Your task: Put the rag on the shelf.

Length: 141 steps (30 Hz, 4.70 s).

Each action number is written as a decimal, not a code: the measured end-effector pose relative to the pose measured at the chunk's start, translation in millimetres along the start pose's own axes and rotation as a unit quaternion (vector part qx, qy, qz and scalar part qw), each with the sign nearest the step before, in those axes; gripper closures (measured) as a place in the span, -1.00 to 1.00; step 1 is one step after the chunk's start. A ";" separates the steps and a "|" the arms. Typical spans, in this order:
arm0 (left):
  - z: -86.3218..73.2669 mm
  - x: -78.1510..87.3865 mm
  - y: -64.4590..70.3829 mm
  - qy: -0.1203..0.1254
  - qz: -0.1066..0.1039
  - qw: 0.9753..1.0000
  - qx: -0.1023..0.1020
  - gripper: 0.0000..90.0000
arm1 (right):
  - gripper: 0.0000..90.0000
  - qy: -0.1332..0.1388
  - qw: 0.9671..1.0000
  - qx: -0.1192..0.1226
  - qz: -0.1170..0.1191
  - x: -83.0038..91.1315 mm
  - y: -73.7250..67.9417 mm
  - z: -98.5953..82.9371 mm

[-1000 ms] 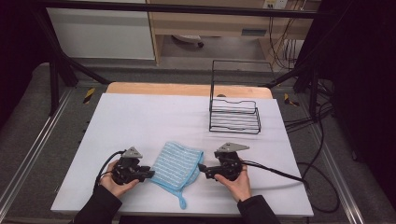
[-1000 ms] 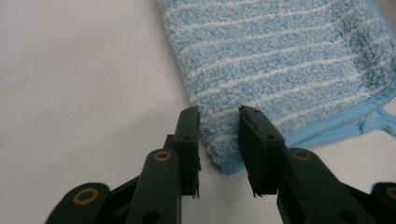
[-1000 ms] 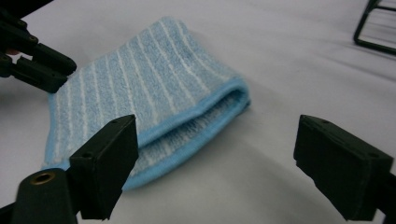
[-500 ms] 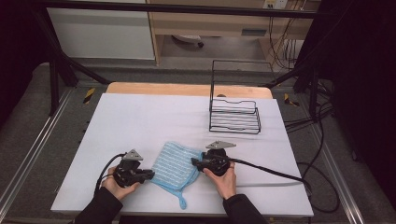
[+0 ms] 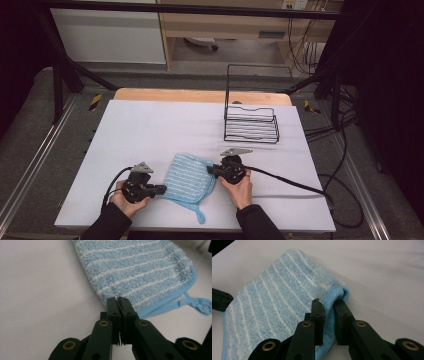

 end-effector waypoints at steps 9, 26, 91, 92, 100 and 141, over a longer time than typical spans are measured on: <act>-0.4 -5.5 27.1 0.018 -0.013 1.000 -0.015 0.94 | 0.76 -0.009 0.999 0.031 0.017 -4.2 10.3 14.1; 19.3 9.7 3.6 0.052 0.033 0.996 -0.066 -0.04 | -0.28 0.027 0.997 0.071 0.006 18.2 10.8 32.2; 65.5 -60.5 -46.2 0.044 0.065 0.997 -0.011 0.69 | -0.94 0.026 0.999 0.048 -0.001 70.3 37.7 -2.1; 65.2 -60.6 -45.7 0.043 0.065 0.997 -0.010 0.71 | -0.94 0.028 0.999 0.046 -0.001 68.9 36.7 -0.4; 64.5 -61.5 -44.8 0.044 0.070 0.996 -0.018 0.75 | -0.95 0.030 0.998 0.054 -0.016 51.7 35.2 16.8; 64.7 -60.3 -44.6 0.051 0.057 0.997 -0.016 0.84 | 0.68 -0.034 0.998 -0.031 0.033 -20.5 16.2 9.8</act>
Point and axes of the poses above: each handheld gripper's, and its own axes: x roughly backward along the jaws, z roughly out of its top, y roughly to its right, the point moved 10 cm from there along -x, roughly forward along the jaws, and after that the axes turned 10 degrees about y, right-handed, at the moved point
